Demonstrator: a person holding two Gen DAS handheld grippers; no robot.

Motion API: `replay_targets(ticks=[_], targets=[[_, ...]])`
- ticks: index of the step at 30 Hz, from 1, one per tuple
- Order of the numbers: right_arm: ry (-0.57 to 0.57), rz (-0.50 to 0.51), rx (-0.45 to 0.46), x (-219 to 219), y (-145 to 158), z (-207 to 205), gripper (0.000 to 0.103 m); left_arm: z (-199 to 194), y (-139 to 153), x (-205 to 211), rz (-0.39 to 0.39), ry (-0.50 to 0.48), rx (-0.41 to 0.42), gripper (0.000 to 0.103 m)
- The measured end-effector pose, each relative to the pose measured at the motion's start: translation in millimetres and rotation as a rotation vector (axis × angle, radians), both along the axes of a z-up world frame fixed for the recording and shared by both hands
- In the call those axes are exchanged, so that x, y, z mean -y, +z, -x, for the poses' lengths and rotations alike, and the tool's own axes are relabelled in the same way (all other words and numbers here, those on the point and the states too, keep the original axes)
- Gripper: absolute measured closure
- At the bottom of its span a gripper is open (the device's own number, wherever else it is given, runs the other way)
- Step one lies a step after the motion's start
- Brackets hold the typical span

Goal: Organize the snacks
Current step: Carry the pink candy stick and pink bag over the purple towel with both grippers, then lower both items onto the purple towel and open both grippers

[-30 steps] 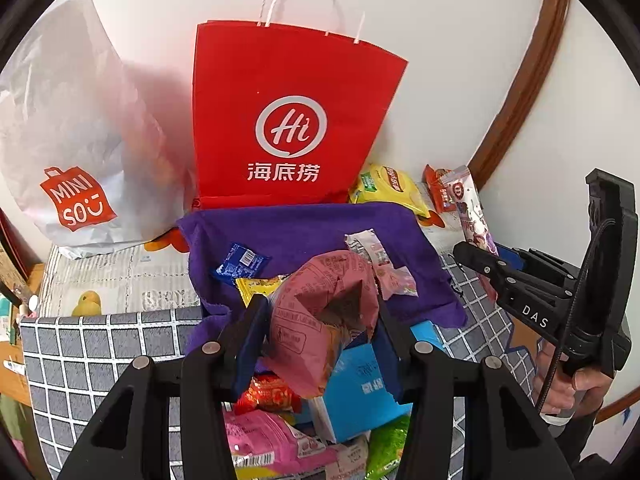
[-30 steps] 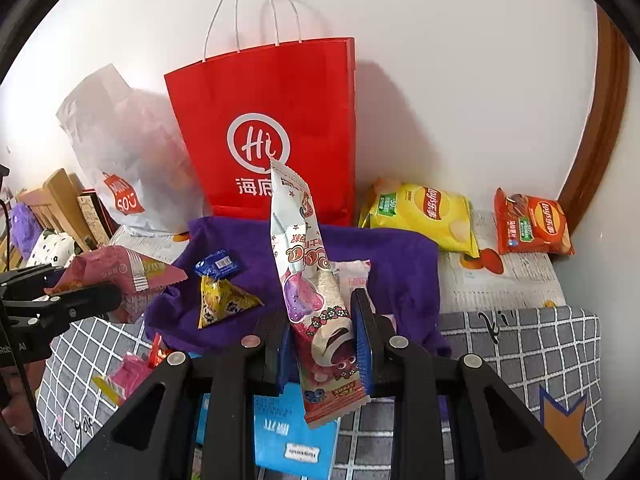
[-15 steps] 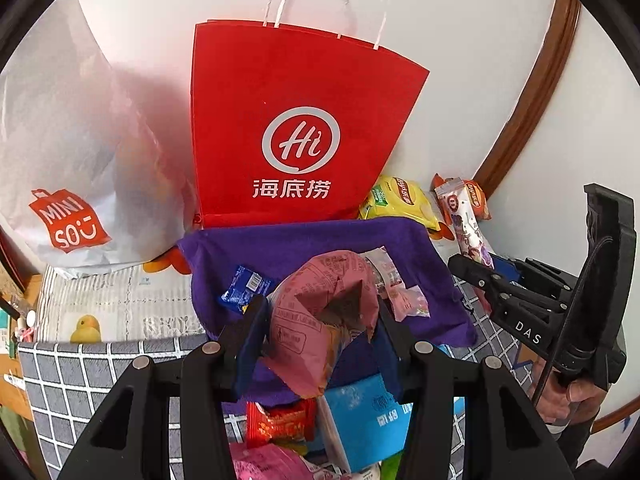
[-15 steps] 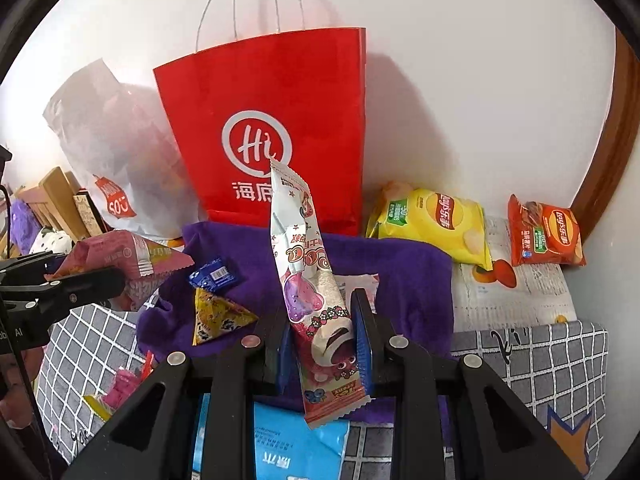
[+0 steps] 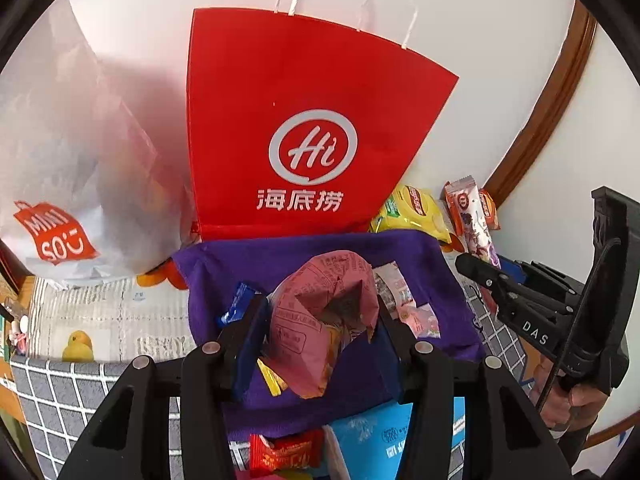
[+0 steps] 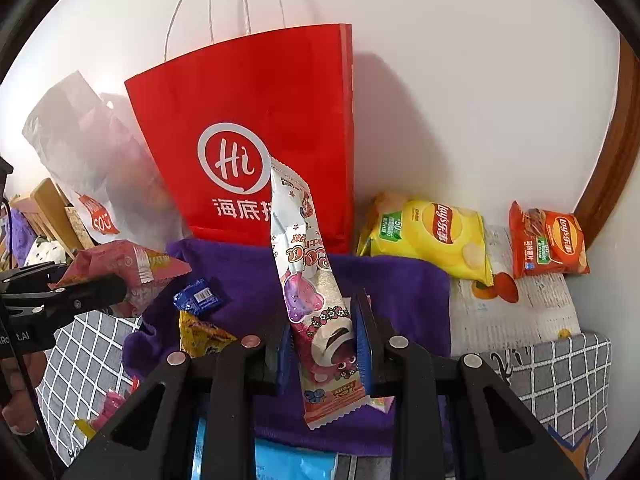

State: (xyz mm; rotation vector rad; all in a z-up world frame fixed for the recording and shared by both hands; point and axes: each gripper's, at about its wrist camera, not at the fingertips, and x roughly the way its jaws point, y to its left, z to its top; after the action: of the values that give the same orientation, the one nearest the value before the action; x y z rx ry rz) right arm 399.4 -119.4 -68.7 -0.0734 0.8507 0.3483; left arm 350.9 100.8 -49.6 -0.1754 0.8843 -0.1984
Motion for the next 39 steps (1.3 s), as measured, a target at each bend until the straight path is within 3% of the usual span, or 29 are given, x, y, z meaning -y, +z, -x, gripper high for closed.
replay_targets(ticks=[7,12,17,39], targets=[[0.023,0.006,-0.011,-8,-10,-13,0.076,-17,-6,-5,-0.003,0.014,-0.002,0.054],[0.030,0.034,-0.064,-8,-30,-26,0.076,-29,-25,-17,0.013,0.035,-0.044,0.054],[0.069,-0.008,-0.122,-5,-42,-32,0.076,-39,-43,-24,0.031,0.054,-0.091,0.054],[0.139,0.057,-0.287,-33,-94,-42,0.076,-56,-83,-7,-0.008,0.040,-0.193,0.054]])
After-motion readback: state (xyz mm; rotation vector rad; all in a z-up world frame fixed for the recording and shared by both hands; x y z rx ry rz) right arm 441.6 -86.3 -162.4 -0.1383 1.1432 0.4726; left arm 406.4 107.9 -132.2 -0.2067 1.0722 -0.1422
